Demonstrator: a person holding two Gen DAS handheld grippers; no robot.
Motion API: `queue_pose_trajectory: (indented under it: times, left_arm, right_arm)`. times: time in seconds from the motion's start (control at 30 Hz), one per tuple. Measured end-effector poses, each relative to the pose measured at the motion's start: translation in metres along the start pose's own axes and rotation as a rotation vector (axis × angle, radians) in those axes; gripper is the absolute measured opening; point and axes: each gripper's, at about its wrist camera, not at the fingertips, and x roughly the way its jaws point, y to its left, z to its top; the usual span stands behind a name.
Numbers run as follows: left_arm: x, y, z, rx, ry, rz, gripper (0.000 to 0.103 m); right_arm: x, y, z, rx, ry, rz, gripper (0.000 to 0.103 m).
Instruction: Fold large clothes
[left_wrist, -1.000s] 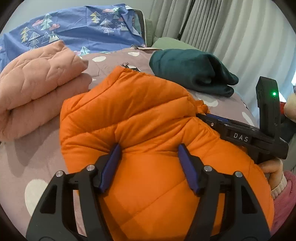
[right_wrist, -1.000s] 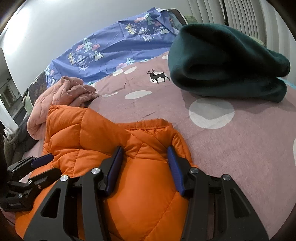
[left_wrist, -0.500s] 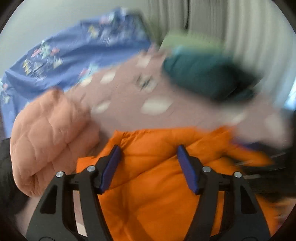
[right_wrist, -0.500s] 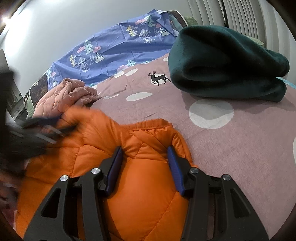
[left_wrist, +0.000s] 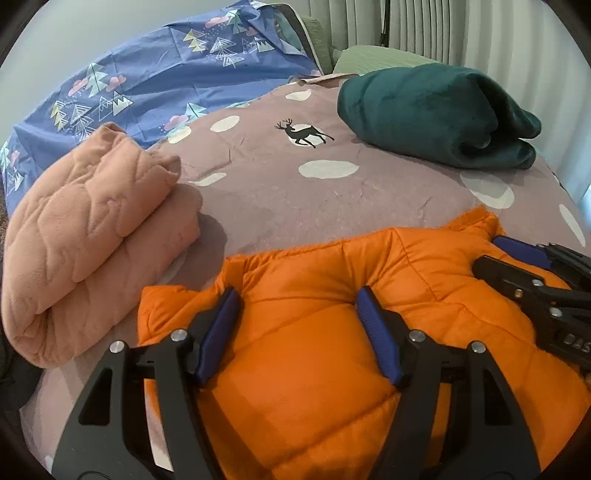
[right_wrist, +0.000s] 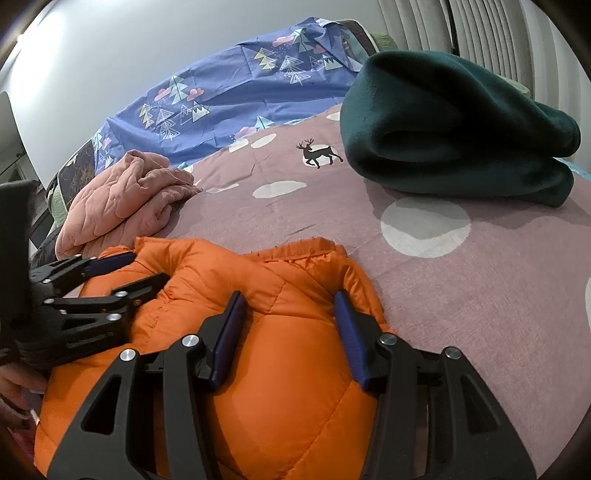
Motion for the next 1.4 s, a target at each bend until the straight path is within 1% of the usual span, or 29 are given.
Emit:
queue_pose_trajectory:
  times: [0.07, 0.13, 0.17, 0.2, 0.23, 0.27, 0.33, 0.43, 0.5, 0.57, 0.63, 0.7, 0.77, 0.8, 0.87, 0.9, 0.97, 1.03, 1.07, 1.1, 1.13, 1.17, 1.2, 1.23, 1.27, 1.3, 1.33, 1.37, 1.4]
  left_arm:
    - [-0.016, 0.001, 0.001, -0.012, 0.009, -0.037, 0.067]
    - [-0.035, -0.002, 0.000, -0.005, -0.009, -0.084, 0.068]
    - [-0.039, -0.006, -0.002, 0.015, -0.017, -0.081, 0.072]
    - [-0.038, -0.015, -0.007, 0.074, -0.016, -0.026, 0.073]
    - [-0.034, -0.022, -0.014, 0.117, -0.022, 0.008, 0.073]
    - [-0.026, -0.023, -0.021, 0.116, -0.034, 0.021, 0.074]
    - [-0.020, -0.019, -0.027, 0.055, -0.039, 0.014, 0.074]
    - [-0.020, -0.021, -0.028, 0.062, -0.039, 0.031, 0.074]
    - [-0.026, -0.019, -0.026, 0.047, -0.027, 0.024, 0.074]
    - [-0.036, -0.016, -0.026, 0.023, -0.026, 0.004, 0.073]
    - [-0.052, -0.015, -0.027, 0.005, -0.041, -0.041, 0.072]
    - [-0.065, -0.018, -0.032, 0.014, -0.056, -0.081, 0.073]
    - [-0.065, -0.029, -0.041, 0.080, -0.061, -0.037, 0.073]
    - [-0.059, -0.032, -0.046, 0.097, -0.063, -0.028, 0.073]
    - [-0.047, -0.030, -0.054, 0.061, -0.063, -0.038, 0.074]
    - [-0.044, -0.032, -0.057, 0.061, -0.071, -0.027, 0.074]
    - [-0.043, -0.036, -0.058, 0.080, -0.073, -0.003, 0.074]
    - [-0.043, -0.039, -0.057, 0.098, -0.065, 0.009, 0.074]
    - [-0.043, -0.040, -0.057, 0.103, -0.062, 0.010, 0.074]
    - [-0.043, -0.040, -0.057, 0.108, -0.061, 0.011, 0.074]
    - [-0.044, -0.040, -0.057, 0.111, -0.060, 0.012, 0.074]
    - [-0.045, -0.040, -0.057, 0.111, -0.062, 0.012, 0.074]
    - [-0.045, -0.039, -0.058, 0.108, -0.064, 0.012, 0.074]
    - [-0.046, -0.039, -0.058, 0.105, -0.066, 0.008, 0.074]
    - [-0.046, -0.038, -0.058, 0.102, -0.068, 0.004, 0.073]
    - [-0.046, -0.037, -0.058, 0.099, -0.068, -0.002, 0.073]
    - [-0.046, -0.036, -0.058, 0.098, -0.068, -0.007, 0.073]
    - [-0.046, -0.036, -0.059, 0.099, -0.068, -0.008, 0.073]
    - [-0.046, -0.037, -0.058, 0.101, -0.070, -0.008, 0.073]
  right_arm:
    - [-0.001, -0.001, -0.001, 0.005, -0.004, 0.003, 0.050]
    - [-0.001, -0.002, -0.001, 0.011, -0.006, 0.008, 0.050]
    - [-0.001, -0.002, -0.001, 0.012, -0.006, 0.009, 0.050]
    - [-0.001, -0.001, -0.001, 0.010, -0.005, 0.008, 0.050]
    - [0.000, 0.000, -0.001, 0.006, -0.002, 0.004, 0.050]
    - [0.000, 0.001, -0.001, 0.001, 0.002, -0.003, 0.051]
    - [0.002, 0.002, -0.001, -0.005, 0.008, -0.013, 0.051]
    - [0.002, 0.004, -0.001, -0.017, 0.008, -0.023, 0.051]
    - [0.000, 0.005, -0.001, -0.023, 0.004, -0.027, 0.051]
    - [-0.001, 0.004, -0.002, -0.017, 0.000, -0.022, 0.051]
    - [-0.001, 0.002, -0.002, -0.009, -0.003, -0.015, 0.051]
    - [-0.001, 0.002, -0.001, -0.009, -0.005, -0.016, 0.051]
    - [-0.001, 0.003, -0.002, -0.017, -0.005, -0.020, 0.051]
    - [-0.001, 0.005, -0.002, -0.025, -0.003, -0.029, 0.051]
    - [0.000, 0.008, -0.002, -0.038, 0.000, -0.044, 0.051]
    - [0.000, 0.009, -0.002, -0.045, 0.000, -0.052, 0.051]
    - [0.000, 0.012, -0.002, -0.059, 0.003, -0.063, 0.052]
    - [-0.002, 0.017, -0.001, -0.099, 0.010, -0.092, 0.055]
    - [-0.008, 0.024, -0.002, -0.150, 0.015, -0.133, 0.056]
    - [-0.014, 0.030, -0.003, -0.192, 0.014, -0.171, 0.061]
    - [-0.024, 0.035, -0.005, -0.230, 0.003, -0.203, 0.061]
    - [-0.036, 0.039, -0.007, -0.252, -0.011, -0.208, 0.061]
    - [-0.058, 0.043, -0.012, -0.253, -0.030, -0.170, 0.061]
    - [-0.071, 0.043, -0.015, -0.239, -0.042, -0.132, 0.055]
    - [-0.093, 0.042, -0.022, -0.203, -0.059, -0.059, 0.050]
    - [-0.105, 0.042, -0.028, -0.181, -0.063, -0.012, 0.039]
    - [-0.116, 0.042, -0.035, -0.164, -0.065, 0.032, 0.036]
    - [-0.126, 0.042, -0.048, -0.155, -0.065, 0.074, 0.035]
    - [-0.128, 0.044, -0.055, -0.157, -0.056, 0.078, 0.035]
